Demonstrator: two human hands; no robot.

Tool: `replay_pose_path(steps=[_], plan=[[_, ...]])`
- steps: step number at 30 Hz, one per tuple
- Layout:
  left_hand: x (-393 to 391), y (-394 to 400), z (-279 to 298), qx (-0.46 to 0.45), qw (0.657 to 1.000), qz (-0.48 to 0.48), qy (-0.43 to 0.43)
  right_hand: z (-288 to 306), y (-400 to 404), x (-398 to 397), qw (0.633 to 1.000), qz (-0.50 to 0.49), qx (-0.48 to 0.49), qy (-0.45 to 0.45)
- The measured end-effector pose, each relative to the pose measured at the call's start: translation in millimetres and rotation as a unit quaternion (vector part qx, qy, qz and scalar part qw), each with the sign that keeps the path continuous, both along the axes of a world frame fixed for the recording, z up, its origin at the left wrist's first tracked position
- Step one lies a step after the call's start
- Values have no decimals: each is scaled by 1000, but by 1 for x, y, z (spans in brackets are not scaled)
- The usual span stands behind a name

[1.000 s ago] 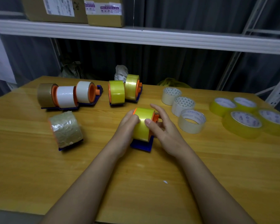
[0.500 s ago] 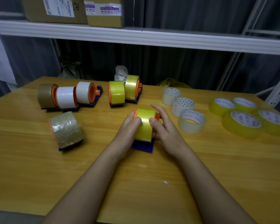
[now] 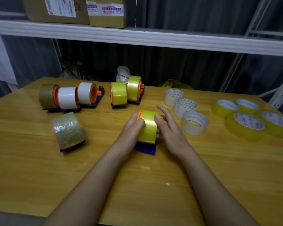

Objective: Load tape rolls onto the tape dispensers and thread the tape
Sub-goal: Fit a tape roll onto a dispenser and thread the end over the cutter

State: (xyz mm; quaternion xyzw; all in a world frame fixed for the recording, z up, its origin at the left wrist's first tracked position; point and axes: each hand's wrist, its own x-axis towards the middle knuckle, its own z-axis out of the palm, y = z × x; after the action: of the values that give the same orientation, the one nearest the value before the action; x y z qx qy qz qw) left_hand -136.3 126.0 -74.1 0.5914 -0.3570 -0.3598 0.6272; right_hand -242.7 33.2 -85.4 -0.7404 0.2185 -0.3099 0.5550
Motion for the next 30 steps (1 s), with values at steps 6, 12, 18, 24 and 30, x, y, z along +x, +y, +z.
replay_pose_path(steps=[6, 12, 18, 24, 30], plan=[[1, -1, -1, 2, 1000, 4, 2, 0, -1, 0, 1000, -4, -4, -3], [2, -1, -4, -5, 1000, -26, -6, -1, -2, 0, 1000, -26, 6, -13], [7, -3, -11, 5, 999, -31, -25, -4, -7, -3, 983, -83, -154, -50], [6, -5, -10, -10, 1000, -17, -19, -1, -7, -5, 925, -104, -363, -49], [-2, -1, -4, -12, 996, 3, -89, -6, -10, -3, 908, -134, -396, -23]])
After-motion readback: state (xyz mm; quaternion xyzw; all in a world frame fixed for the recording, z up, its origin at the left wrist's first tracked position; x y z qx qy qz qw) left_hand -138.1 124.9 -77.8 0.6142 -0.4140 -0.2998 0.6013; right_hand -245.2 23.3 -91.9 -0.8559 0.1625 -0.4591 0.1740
